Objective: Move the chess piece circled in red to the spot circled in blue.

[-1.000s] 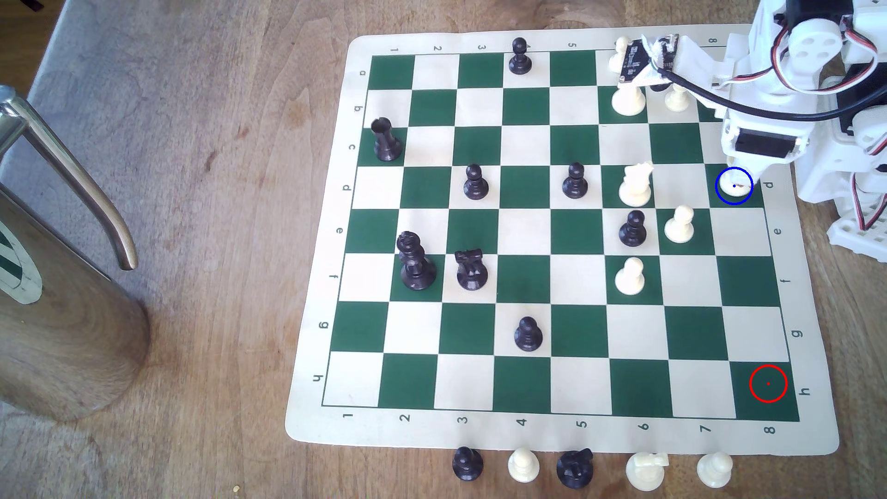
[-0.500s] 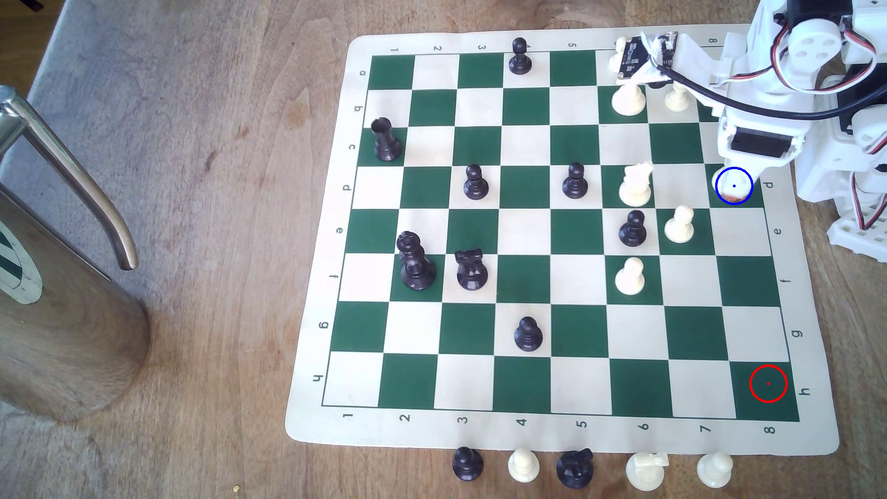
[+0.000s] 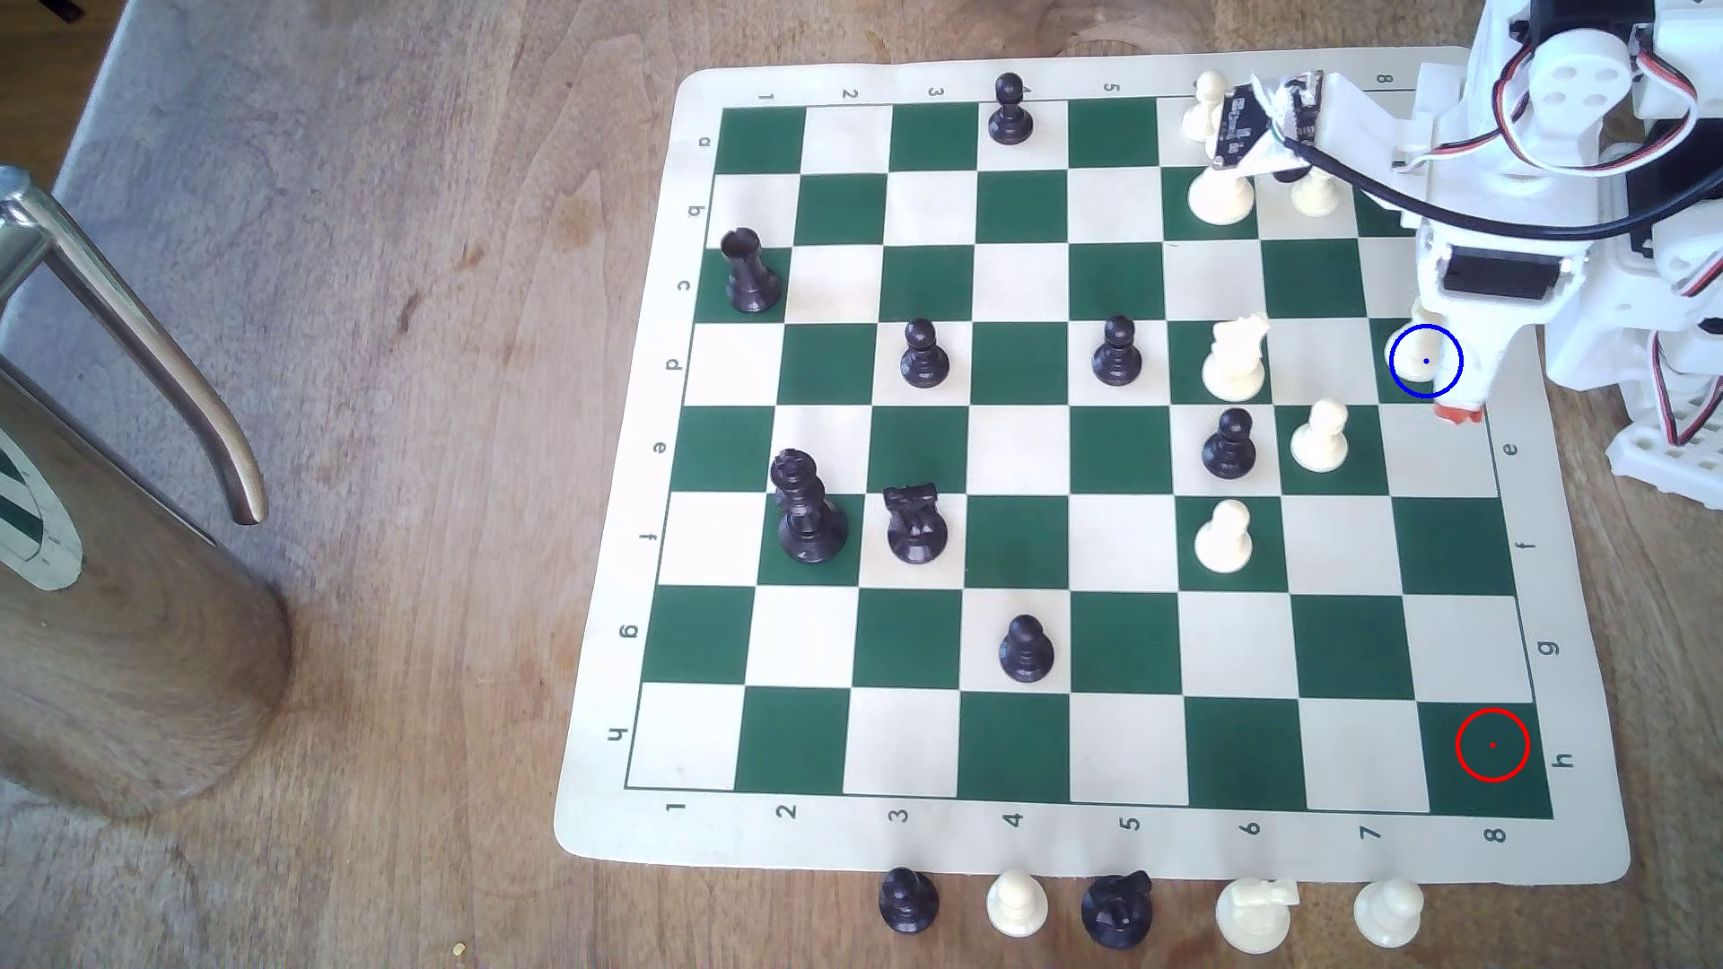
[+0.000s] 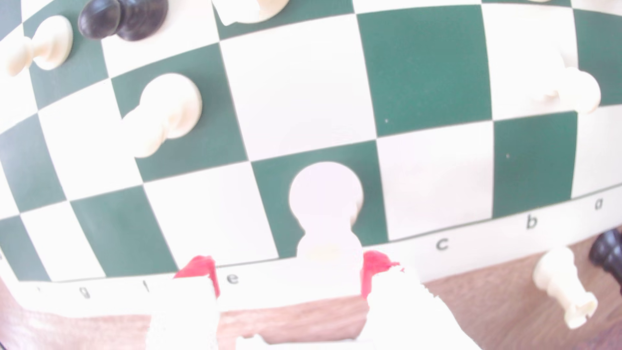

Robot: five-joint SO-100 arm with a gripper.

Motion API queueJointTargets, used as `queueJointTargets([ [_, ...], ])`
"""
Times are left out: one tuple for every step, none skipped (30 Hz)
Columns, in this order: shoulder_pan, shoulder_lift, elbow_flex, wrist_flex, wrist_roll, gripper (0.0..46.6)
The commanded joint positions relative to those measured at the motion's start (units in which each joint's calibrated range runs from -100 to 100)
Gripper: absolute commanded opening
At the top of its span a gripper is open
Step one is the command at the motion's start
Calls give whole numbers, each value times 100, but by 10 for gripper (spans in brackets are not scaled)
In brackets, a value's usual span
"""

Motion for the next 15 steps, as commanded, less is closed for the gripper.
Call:
queueJointTargets([
  [62, -168, -425, 281, 44, 237],
  [47, -219, -515, 396, 44, 238],
  [39, -287, -552, 461, 44, 241],
  [31, -389, -597, 551, 44, 246],
  [8, -728, -679, 756, 15, 256],
  [8, -864, -724, 813, 5, 258],
  [47, -932, -842, 903, 10, 260],
  [70, -932, -942, 1002, 20, 260],
  [78, -915, -1059, 1116, 29, 260],
  [78, -906, -1177, 1223, 34, 255],
  [23, -864, -1440, 1460, 34, 249],
  [0, -821, -1585, 1567, 20, 246],
  [-16, -771, -1739, 1657, 15, 242],
  [-39, -703, -1912, 1763, 10, 234],
  [-94, -635, -2292, 1944, -5, 205],
])
